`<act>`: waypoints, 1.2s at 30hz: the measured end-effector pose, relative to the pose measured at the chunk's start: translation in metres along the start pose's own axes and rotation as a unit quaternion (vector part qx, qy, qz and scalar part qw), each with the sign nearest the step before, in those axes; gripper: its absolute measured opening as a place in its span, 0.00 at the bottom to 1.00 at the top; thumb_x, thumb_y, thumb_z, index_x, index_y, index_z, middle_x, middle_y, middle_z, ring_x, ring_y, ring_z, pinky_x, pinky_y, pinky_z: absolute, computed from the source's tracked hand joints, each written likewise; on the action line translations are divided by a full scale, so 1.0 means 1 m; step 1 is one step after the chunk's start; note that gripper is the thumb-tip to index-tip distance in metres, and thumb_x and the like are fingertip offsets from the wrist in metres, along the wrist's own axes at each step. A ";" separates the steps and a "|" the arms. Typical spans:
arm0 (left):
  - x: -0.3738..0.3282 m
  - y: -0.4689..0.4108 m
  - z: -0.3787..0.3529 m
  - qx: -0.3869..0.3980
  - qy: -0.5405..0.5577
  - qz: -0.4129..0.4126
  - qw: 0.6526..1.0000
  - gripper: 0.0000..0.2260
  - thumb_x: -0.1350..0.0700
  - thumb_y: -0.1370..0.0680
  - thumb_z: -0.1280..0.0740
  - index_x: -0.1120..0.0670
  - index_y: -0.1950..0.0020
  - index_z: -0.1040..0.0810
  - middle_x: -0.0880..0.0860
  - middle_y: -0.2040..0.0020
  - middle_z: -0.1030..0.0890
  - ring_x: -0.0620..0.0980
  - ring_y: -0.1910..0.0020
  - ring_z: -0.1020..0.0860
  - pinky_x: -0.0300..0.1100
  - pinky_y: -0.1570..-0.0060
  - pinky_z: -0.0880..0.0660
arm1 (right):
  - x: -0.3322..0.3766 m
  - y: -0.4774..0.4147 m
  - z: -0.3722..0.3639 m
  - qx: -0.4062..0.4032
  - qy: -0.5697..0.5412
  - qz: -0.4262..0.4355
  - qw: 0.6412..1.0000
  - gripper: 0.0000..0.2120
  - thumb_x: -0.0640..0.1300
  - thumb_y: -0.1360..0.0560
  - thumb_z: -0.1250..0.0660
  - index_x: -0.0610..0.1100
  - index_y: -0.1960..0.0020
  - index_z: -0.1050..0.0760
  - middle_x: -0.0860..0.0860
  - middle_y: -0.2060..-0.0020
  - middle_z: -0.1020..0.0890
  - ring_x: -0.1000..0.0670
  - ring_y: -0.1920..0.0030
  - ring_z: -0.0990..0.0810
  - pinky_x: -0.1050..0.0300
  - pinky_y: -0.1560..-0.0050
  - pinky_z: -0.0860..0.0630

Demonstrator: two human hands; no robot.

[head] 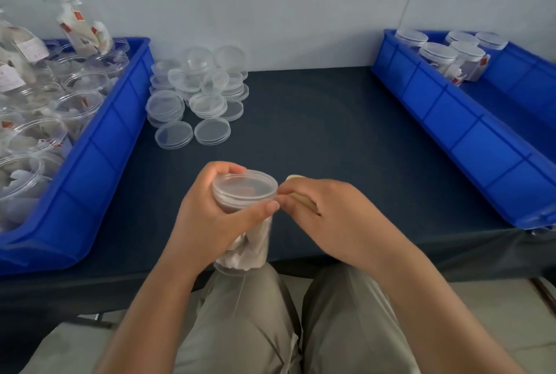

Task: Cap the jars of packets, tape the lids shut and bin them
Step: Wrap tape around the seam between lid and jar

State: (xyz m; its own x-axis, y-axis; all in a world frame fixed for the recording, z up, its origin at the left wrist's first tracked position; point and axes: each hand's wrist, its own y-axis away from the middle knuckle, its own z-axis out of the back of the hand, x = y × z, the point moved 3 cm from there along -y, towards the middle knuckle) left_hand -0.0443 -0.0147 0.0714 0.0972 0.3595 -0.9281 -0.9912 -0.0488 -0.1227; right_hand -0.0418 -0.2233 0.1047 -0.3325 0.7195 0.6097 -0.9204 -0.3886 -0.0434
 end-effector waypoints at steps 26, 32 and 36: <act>0.000 0.002 -0.006 -0.141 -0.143 -0.031 0.979 0.32 0.24 0.40 0.26 0.35 0.42 0.28 0.26 0.45 0.25 0.27 0.46 0.25 0.34 0.59 0.27 | -0.002 -0.019 -0.032 -0.085 0.210 -0.019 0.974 0.15 0.55 0.14 0.49 0.60 0.40 0.23 0.53 0.61 0.25 0.48 0.65 0.22 0.56 0.70 0.27; 0.007 -0.002 0.005 -0.162 -0.115 -0.012 0.980 0.32 0.26 0.40 0.26 0.37 0.41 0.26 0.30 0.47 0.22 0.28 0.46 0.24 0.34 0.57 0.27 | 0.007 -0.040 -0.026 -0.075 0.220 -0.019 0.972 0.16 0.56 0.12 0.48 0.57 0.40 0.22 0.51 0.57 0.21 0.46 0.63 0.21 0.56 0.67 0.27; 0.007 -0.003 0.013 -0.182 -0.122 -0.012 0.976 0.31 0.28 0.38 0.22 0.38 0.41 0.27 0.32 0.49 0.22 0.32 0.49 0.22 0.35 0.56 0.27 | 0.016 -0.055 -0.027 -0.074 0.237 -0.016 0.969 0.12 0.53 0.12 0.46 0.55 0.40 0.24 0.49 0.55 0.23 0.45 0.63 0.21 0.56 0.68 0.31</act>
State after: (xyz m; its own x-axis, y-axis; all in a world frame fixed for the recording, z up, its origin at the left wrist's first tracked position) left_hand -0.0415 0.0001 0.0704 0.0524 0.5738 -0.8173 -0.8870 -0.3494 -0.3021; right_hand -0.0019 -0.1748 0.0959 -0.3285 0.9267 0.1827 -0.9395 -0.3007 -0.1641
